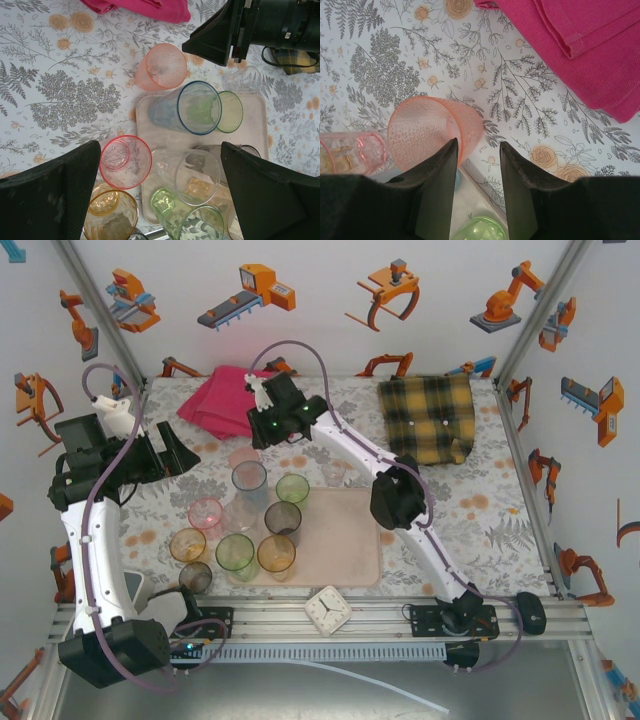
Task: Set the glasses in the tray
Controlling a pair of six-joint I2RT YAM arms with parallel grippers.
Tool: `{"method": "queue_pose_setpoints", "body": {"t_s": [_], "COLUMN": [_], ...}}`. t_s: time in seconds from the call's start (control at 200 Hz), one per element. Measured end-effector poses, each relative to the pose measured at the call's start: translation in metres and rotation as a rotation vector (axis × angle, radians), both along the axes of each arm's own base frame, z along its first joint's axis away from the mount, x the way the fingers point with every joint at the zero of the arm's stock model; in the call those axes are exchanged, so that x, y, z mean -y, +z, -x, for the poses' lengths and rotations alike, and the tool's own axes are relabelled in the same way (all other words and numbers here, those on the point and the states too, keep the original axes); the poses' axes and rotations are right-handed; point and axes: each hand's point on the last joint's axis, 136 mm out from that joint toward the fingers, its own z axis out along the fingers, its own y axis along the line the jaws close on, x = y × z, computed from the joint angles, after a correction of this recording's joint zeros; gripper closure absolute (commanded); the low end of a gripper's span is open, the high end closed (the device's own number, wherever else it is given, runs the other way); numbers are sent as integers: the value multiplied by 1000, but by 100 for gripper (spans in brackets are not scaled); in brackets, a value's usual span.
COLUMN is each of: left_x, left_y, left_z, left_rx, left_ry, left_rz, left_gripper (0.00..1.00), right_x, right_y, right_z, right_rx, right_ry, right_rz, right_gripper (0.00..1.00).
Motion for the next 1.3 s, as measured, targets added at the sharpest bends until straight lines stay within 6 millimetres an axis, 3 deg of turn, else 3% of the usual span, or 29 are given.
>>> {"method": "queue_pose_setpoints", "body": {"t_s": [1.302], "left_x": [-3], "left_y": [1], "left_z": [-2], "left_rx": [6], "left_ry": [7], "left_rz": [-2], "left_gripper": [3], "right_x": [-7], "right_y": [-5], "right_z": [10], "right_rx": [-64], "right_ry": [30], "right_rz": [-44], "right_gripper": [62]}}
